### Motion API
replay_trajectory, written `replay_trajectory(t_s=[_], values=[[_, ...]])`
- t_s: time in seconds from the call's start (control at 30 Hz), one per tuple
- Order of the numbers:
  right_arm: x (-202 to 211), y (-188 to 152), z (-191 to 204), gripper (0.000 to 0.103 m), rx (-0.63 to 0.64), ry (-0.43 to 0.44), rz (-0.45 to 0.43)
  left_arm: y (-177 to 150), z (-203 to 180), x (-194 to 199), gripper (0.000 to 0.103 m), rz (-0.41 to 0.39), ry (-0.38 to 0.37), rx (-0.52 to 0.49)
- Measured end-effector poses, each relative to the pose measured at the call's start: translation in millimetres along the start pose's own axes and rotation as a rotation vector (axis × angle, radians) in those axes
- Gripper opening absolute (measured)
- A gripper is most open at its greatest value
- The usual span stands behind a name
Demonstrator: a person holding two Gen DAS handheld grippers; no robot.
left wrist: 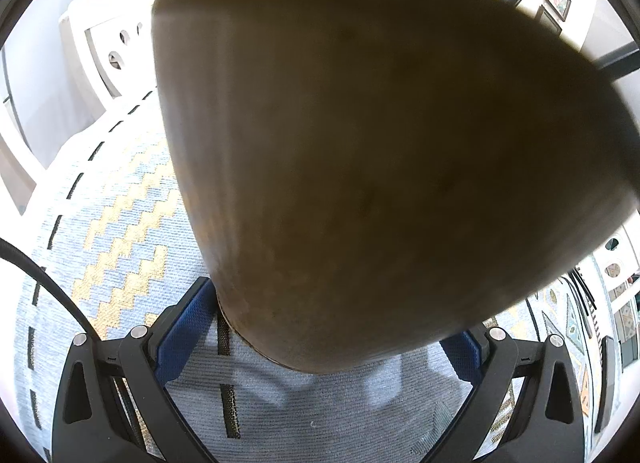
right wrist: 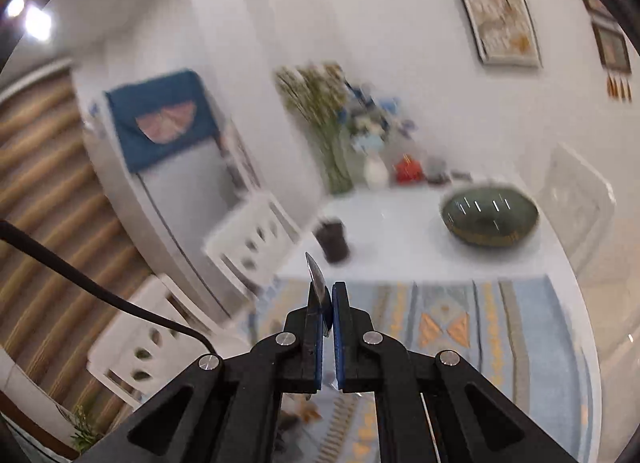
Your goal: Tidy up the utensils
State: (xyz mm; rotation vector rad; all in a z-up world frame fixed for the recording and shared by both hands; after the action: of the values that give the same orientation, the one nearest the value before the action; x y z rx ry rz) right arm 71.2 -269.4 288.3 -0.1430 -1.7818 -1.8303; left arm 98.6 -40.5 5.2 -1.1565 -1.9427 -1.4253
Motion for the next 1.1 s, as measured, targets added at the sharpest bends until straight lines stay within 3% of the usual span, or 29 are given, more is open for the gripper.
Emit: replay_trajectory(t_s=[0.17,0.33,0.53,0.8,0.9,0.97,1.1], values=[[-3.4,23.7,49.9,0.004,0.041,0.045,-0.092,0.1,0.6,-0.3,0.102,0.0,-0.001,0.002],[-45.1,11.1,92.6,0.004,0.116,0.051,-0.029,-0.2,0.8,-0.1,0.102,-0.001,-0.005,0.005],[-82.5,-8.9,104.3,0.004,0.162,0.012,0.04,-0.2,1.2,0.3,0.102,-0.001,-0.007,0.007],[-98.3,-17.0,102.5,0.005,0.144,0.056,0.075,-0.1,1.1,1.4,0.102,-0.001,-0.01,0.009],[-100.8,-17.6,103.0,0.016,0.135,0.098,0.106,0.1,2.2,0.9,0.102,-0.001,-0.008,0.007],[-97.3,-16.9,99.9,0.045,0.119,0.107,0.106,0.6,6.2,-0.5,0.102,-0.001,-0.007,0.007],[-74.8,-6.5,88.2,0.046,0.095,0.08,0.045,0.4,3.9,-0.7,0.102,0.0,-0.004,0.004]])
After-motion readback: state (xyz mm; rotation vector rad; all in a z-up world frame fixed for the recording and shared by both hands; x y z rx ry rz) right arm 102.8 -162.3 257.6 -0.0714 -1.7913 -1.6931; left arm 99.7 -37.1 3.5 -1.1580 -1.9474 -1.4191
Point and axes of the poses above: each gripper's, at about its wrist camera, not at the fingertips, and x roughly against the way its jaws point, z to its left, y to its top, the point moved 1 cm from there along -x, roughly the way its jaws point, and after that the axes turned 14 degrees about x, right-handed, at the moved point
